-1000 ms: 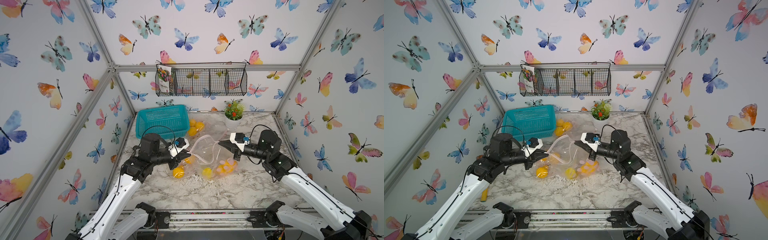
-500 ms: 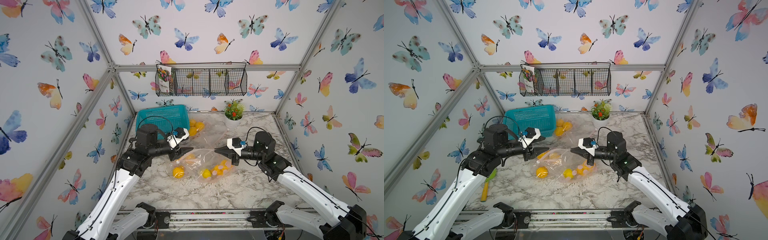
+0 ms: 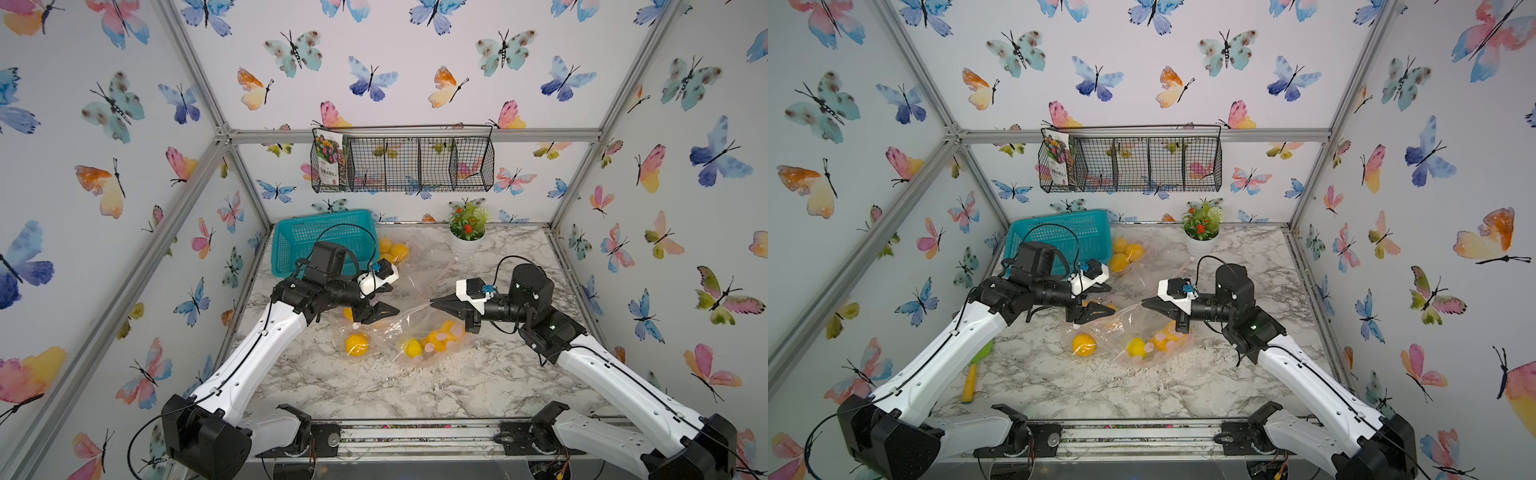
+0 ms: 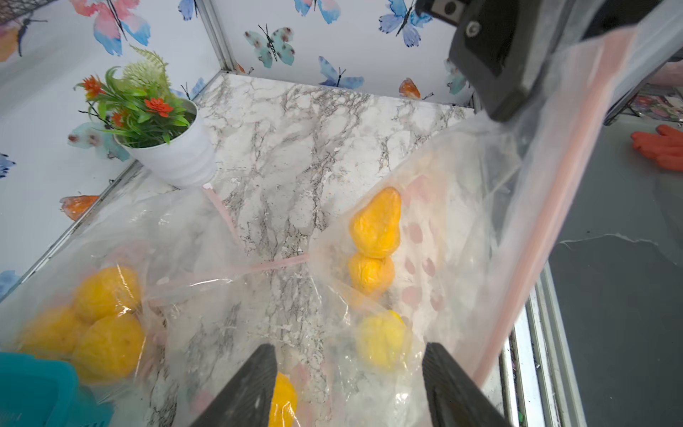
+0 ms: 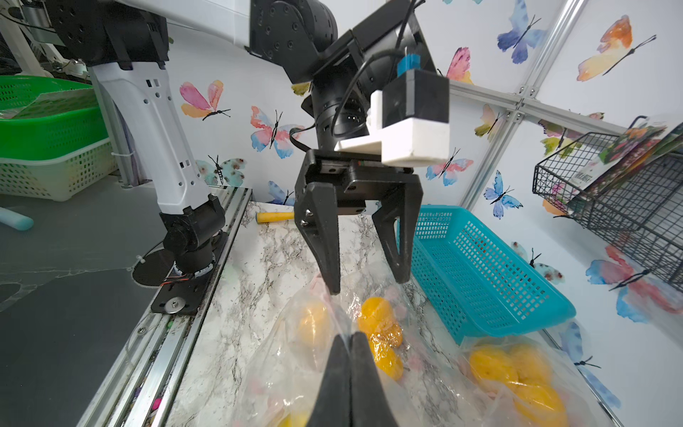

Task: Open the zip-top bag and take out the pear
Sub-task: Open the zipper of the food storage bag at the center of the board.

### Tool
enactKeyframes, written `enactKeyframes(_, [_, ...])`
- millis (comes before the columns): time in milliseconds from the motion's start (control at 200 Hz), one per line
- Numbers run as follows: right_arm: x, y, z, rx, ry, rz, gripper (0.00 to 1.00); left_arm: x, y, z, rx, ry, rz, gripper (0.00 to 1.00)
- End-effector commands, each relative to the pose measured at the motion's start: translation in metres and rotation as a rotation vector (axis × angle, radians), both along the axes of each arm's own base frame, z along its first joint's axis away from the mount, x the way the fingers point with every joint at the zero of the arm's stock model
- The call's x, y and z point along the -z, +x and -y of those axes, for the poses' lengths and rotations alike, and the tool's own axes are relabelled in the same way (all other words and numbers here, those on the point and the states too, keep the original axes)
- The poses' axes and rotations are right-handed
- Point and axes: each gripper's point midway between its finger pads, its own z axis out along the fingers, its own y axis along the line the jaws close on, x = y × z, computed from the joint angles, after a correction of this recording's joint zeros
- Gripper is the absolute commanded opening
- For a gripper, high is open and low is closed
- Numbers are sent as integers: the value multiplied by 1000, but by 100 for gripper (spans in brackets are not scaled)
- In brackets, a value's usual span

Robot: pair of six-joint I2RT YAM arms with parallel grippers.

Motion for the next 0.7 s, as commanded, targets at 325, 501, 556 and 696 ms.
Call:
enactKeyframes(325, [-6, -6, 3, -4, 4, 5, 3, -16, -22, -8, 39, -31, 110, 61])
enactKeyframes(501, [-5, -7, 1, -18, 0, -5, 3, -8, -29, -17, 4, -14, 143, 57])
enactKeyframes(556, [-5, -7, 1, -23, -1, -6, 3, -8, -32, -18, 5, -17, 148, 56])
enactKeyframes(696, [-5, -7, 0, -30, -1, -10, 3, 0, -27, -18, -8, -6, 130, 53])
